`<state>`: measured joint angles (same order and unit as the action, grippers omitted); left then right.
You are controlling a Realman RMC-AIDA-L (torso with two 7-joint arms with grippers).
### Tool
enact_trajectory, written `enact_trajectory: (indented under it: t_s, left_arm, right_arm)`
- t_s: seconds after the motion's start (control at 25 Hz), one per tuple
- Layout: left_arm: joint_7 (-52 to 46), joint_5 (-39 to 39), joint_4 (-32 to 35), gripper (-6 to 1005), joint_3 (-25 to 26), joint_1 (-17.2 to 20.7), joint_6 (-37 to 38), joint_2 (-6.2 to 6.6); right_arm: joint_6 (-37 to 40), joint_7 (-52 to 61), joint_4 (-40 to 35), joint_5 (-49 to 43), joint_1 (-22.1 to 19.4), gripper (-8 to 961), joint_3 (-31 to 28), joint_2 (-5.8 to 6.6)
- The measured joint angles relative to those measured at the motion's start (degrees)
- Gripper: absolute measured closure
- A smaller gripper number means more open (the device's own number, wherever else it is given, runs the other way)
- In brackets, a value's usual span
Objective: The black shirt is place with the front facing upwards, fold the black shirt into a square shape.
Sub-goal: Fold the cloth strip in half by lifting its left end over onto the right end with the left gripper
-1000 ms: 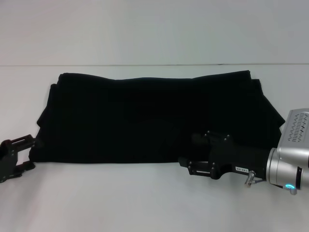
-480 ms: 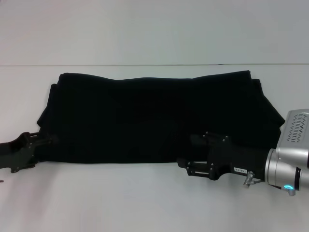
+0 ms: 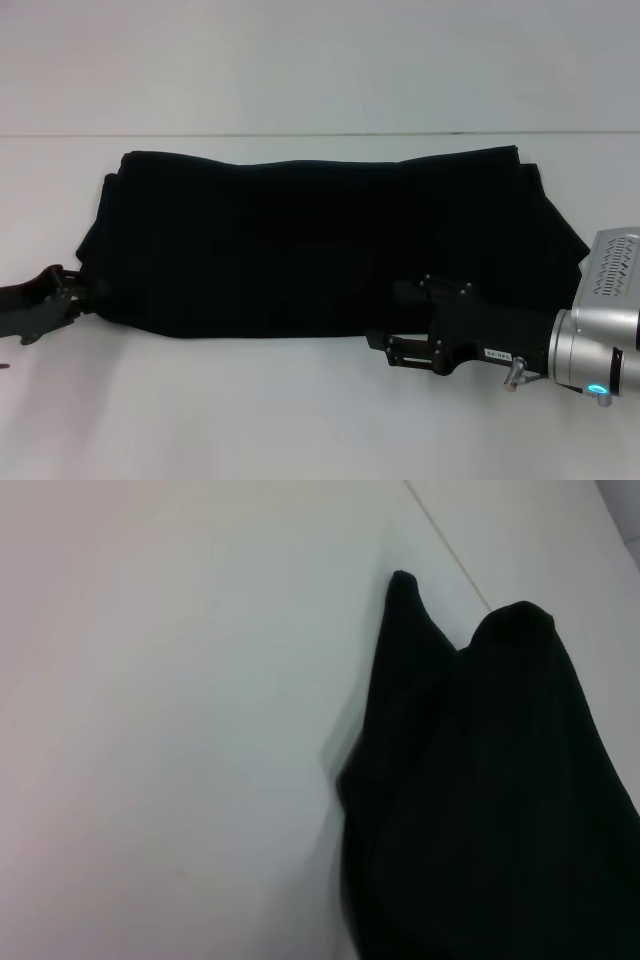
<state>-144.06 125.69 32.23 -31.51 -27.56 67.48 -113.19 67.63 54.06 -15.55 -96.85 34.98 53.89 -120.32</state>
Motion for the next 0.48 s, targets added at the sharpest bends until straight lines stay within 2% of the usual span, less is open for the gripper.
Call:
enact_trajectory:
  t_s: [0.48]
  left_arm:
    - [1.2, -0.6, 0.5, 875, 0.5, 0.2, -0.2, -0.31]
  right_arm:
    - [0.0, 0.1, 0.0, 0.0, 0.2, 121, -0.1, 0.0]
